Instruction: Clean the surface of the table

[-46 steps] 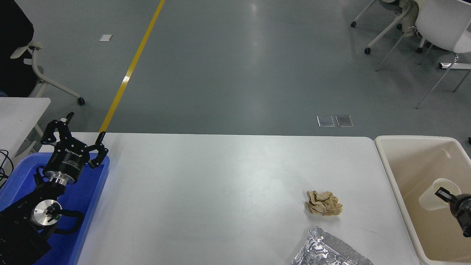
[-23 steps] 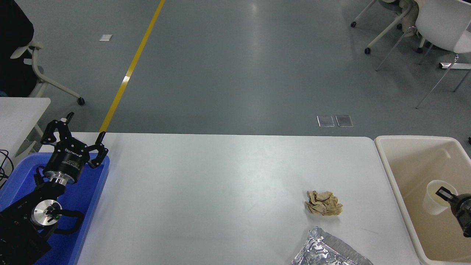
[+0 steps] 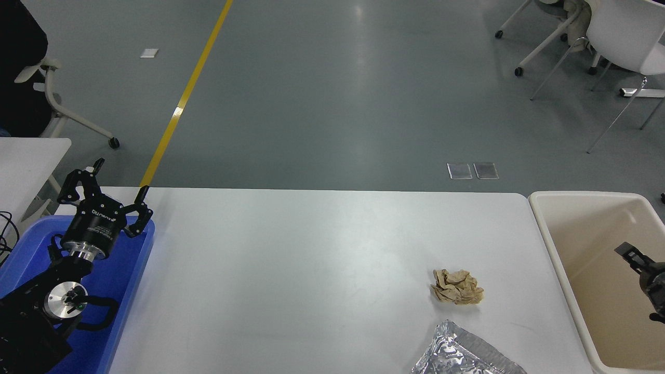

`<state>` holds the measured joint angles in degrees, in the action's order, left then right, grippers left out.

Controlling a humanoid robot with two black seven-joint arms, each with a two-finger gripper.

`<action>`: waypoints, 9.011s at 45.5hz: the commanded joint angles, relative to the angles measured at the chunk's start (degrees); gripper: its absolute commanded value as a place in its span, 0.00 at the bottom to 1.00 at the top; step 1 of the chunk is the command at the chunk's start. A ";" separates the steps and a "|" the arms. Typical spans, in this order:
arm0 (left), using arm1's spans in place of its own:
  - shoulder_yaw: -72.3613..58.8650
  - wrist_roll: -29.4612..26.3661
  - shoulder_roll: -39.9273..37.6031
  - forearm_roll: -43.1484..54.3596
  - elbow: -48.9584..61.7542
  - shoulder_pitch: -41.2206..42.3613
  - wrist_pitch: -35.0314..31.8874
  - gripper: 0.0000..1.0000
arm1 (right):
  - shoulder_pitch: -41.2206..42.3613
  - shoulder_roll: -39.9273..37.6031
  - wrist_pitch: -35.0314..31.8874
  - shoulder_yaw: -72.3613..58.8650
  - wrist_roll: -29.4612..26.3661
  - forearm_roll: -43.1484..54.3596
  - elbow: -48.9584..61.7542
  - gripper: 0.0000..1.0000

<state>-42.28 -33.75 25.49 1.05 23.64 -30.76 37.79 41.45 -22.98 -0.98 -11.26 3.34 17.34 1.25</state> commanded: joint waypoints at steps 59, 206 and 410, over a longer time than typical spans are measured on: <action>0.00 0.00 0.00 0.00 0.00 0.00 0.00 1.00 | 17.79 -8.93 -0.60 54.84 0.35 -12.86 -11.44 0.98; 0.00 0.00 0.00 0.00 0.00 0.00 0.00 1.00 | 31.05 -20.71 -16.24 1.79 23.47 -0.30 -29.12 0.99; 0.00 0.00 0.00 0.00 0.00 0.00 0.00 1.00 | 28.25 1.44 7.66 -47.80 46.66 68.09 -50.38 0.98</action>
<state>-42.28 -33.75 25.49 1.05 23.64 -30.76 37.79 71.58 -22.43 6.61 -59.15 50.00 85.51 -49.80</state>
